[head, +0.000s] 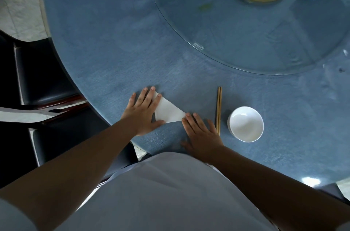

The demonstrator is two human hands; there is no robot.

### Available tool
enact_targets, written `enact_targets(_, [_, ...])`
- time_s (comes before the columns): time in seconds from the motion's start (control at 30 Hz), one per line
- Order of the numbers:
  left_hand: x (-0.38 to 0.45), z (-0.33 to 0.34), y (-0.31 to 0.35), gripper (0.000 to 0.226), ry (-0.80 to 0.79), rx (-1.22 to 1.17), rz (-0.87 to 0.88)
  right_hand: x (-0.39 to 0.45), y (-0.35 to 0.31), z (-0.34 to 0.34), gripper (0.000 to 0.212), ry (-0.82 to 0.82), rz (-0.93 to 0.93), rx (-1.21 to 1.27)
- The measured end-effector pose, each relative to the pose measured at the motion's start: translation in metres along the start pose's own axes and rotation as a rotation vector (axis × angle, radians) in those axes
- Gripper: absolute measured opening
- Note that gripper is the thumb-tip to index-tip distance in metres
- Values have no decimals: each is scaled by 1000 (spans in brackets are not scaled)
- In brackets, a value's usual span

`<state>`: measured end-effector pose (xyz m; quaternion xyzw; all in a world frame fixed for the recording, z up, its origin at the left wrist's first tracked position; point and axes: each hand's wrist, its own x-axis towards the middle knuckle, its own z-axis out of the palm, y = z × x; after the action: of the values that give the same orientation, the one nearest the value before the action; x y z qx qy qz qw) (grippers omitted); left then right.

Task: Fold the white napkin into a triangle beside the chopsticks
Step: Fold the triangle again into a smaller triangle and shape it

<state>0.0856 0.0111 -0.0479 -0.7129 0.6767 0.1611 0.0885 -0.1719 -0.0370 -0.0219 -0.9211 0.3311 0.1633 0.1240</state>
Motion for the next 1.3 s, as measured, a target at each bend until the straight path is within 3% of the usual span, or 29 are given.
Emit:
enact_targets(0.2, [1, -7, -7, 104, -35, -7, 34, -4, 1, 0, 78, -2, 25, -5])
enact_targets(0.43, [-5, -2, -13, 85, 5, 49, 78, -2, -1, -1, 78, 10, 33, 19])
enact_targets(0.67, [-2, -5, -19, 105, -39, 48, 87, -1, 2, -1, 75, -26, 22, -18])
enact_targets(0.9, [2, -13, -19, 113, -33, 25, 84, 2, 6, -13, 69, 39, -27, -30])
enact_targets(1.0, [2, -21, -15, 104, 62, -74, 43, 14, 5, -19, 64, 60, 23, 88])
enact_targets(1.13, [15, -33, -12, 76, 150, -280, -244, 34, -1, -27, 55, 119, 212, 227])
enact_targets(1.3, [29, -42, -15, 46, 156, -234, -248, 51, -3, -32, 30, 126, 353, 302])
